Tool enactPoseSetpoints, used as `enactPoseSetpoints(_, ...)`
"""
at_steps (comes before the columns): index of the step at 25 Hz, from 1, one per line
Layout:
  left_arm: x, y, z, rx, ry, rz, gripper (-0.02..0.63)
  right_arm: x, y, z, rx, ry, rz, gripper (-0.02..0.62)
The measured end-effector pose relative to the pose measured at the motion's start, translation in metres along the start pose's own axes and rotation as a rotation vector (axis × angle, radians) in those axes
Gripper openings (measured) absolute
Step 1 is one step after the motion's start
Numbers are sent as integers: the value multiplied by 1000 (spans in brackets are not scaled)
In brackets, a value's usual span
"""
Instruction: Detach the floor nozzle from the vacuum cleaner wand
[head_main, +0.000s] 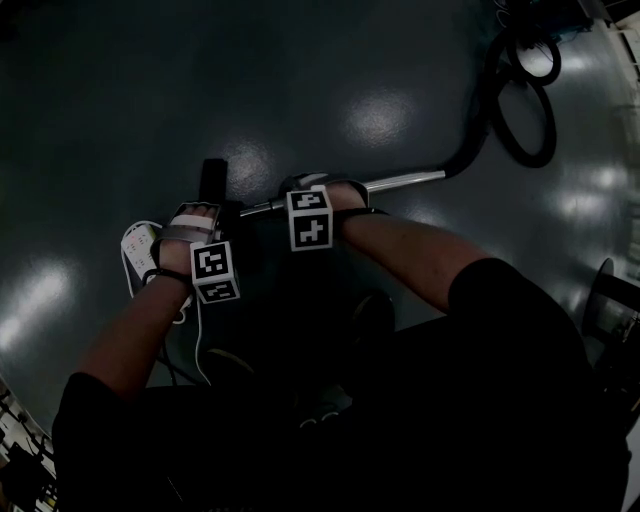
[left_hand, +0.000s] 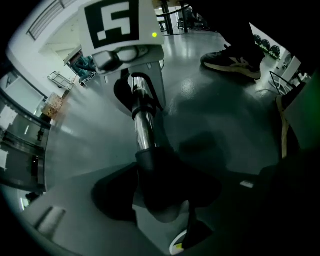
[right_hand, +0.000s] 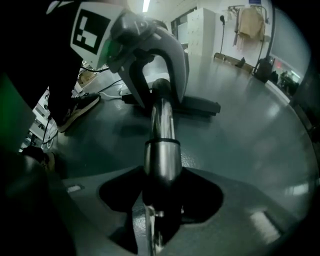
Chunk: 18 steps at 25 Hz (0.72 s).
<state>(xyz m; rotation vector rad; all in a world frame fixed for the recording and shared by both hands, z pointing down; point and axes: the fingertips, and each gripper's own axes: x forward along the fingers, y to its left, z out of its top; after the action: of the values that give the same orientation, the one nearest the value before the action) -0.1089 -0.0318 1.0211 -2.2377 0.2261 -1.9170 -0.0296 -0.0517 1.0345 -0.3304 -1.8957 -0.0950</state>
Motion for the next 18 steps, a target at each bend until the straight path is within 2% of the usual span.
enactPoseSetpoints(4,1,4,-8,-9,23,-10,192,-15,2,6,8,14,-3,213)
enactPoseSetpoints(6,-4,4,-6,-64,-3,-43,176,-19,3,7,-8,27,-15,212)
enactPoseSetpoints(9,-13,2,-1,-149,-45,-140,158,-24,2,6,-46,37,-38,212)
enactPoseSetpoints(11,-22,-3,2,-207,-65,-249,156,-28,4,9,-83,42,-56,213)
enactPoseSetpoints(15,-54,-25,20,-470,-172,-629,160,-36,10,12,-185,57,-102,213)
enactPoseSetpoints(16,-61,-27,26,-519,-205,-682,161,-37,10,13,-194,57,-107,213)
enactPoseSetpoints(17,-64,-24,28,-540,-219,-682,161,-39,8,13,-186,54,-105,213)
enactPoseSetpoints(18,-63,-18,27,-532,-212,-635,160,-41,6,14,-168,47,-97,213)
